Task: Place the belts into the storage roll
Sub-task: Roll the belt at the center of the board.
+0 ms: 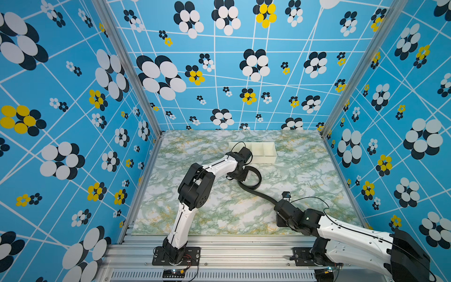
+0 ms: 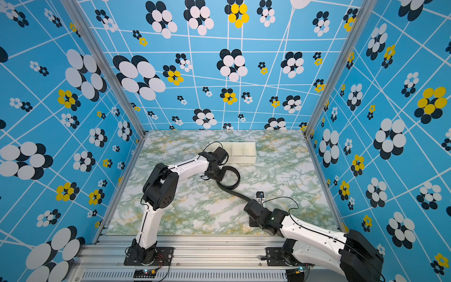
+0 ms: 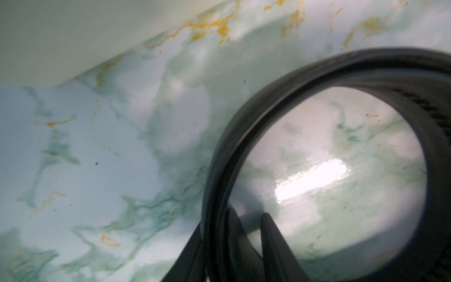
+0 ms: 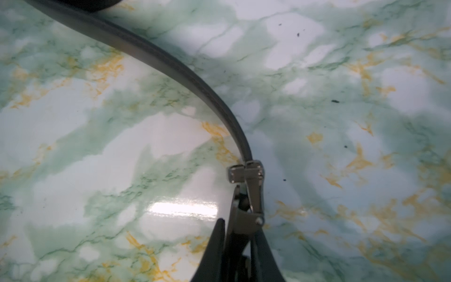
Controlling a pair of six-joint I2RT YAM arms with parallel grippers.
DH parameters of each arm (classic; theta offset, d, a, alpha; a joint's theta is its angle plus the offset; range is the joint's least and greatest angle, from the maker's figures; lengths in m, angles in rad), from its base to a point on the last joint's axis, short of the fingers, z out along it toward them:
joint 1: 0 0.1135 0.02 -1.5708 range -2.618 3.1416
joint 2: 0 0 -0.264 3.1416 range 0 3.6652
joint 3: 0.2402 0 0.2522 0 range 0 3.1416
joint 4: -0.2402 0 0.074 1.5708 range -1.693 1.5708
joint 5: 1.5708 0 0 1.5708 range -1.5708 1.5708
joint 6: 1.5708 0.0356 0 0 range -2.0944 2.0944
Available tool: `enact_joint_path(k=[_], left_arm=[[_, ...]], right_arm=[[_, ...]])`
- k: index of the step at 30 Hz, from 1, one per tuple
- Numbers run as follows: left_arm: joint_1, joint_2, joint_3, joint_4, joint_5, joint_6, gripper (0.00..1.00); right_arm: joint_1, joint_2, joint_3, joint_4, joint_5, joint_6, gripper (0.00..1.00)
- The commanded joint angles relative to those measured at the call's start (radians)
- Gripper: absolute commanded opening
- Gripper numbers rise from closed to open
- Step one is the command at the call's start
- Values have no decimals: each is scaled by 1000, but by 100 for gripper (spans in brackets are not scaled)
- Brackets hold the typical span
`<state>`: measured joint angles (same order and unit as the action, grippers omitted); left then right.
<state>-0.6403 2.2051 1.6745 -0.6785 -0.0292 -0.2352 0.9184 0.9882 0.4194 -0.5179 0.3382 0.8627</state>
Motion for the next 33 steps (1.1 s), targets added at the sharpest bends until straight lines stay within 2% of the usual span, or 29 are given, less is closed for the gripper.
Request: enact_joint_path(k=[1, 12, 15, 17, 22, 25, 28, 33], left_arm=[[37, 104, -71, -61, -8, 32, 36], [45, 106, -69, -64, -1, 48, 36], [45, 105, -71, -73, 2, 56, 28], [42, 101, -77, -78, -1, 58, 27], [35, 76, -124, -73, 6, 50, 26], [10, 60, -152, -83, -59, 52, 27], [-16, 53, -170, -87, -70, 53, 28], [-68, 39, -180, -115, -120, 66, 20]], right_arm=[[2, -40, -20, -158, 114, 130, 0], [2, -99, -36, -205, 114, 192, 0], [2, -103, -3, -227, 154, 168, 0], [1, -96, 32, -231, 200, 135, 0], [-58, -24, 101, -198, 246, 47, 0], [-124, 50, 124, -187, 243, 18, 0], [-155, 107, 148, -158, 221, -6, 0], [-188, 183, 228, -149, 228, -50, 0]])
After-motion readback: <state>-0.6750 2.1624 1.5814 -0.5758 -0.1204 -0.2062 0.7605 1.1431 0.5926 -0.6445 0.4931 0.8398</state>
